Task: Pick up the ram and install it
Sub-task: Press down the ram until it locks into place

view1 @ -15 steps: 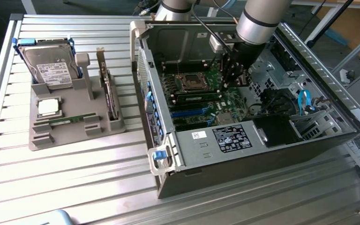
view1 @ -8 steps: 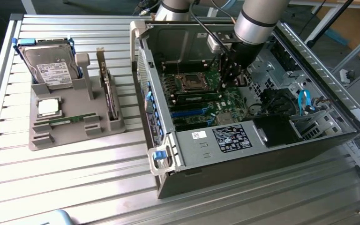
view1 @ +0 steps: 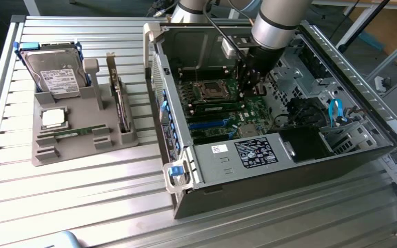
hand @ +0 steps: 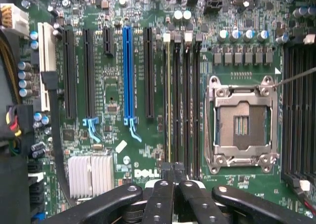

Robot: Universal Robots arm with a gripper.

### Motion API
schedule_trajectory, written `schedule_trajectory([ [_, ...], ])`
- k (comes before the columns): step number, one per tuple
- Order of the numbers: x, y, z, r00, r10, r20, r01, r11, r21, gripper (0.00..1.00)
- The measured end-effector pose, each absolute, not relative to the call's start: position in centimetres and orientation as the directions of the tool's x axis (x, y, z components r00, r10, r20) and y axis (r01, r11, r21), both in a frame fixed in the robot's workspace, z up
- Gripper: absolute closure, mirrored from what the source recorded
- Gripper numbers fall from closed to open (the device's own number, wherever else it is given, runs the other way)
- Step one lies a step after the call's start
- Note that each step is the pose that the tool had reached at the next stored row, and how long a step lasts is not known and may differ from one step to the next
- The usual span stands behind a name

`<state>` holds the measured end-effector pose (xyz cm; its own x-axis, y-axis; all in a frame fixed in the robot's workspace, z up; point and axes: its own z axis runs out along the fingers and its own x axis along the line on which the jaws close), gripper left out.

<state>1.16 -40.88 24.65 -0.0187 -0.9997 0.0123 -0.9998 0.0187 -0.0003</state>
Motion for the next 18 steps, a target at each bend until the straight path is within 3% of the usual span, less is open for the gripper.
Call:
schedule_trajectory([
  [18,-2.8,-40.9,24.7,-0.019,-1.000,0.012,-1.000,0.019,-0.001,0.89],
])
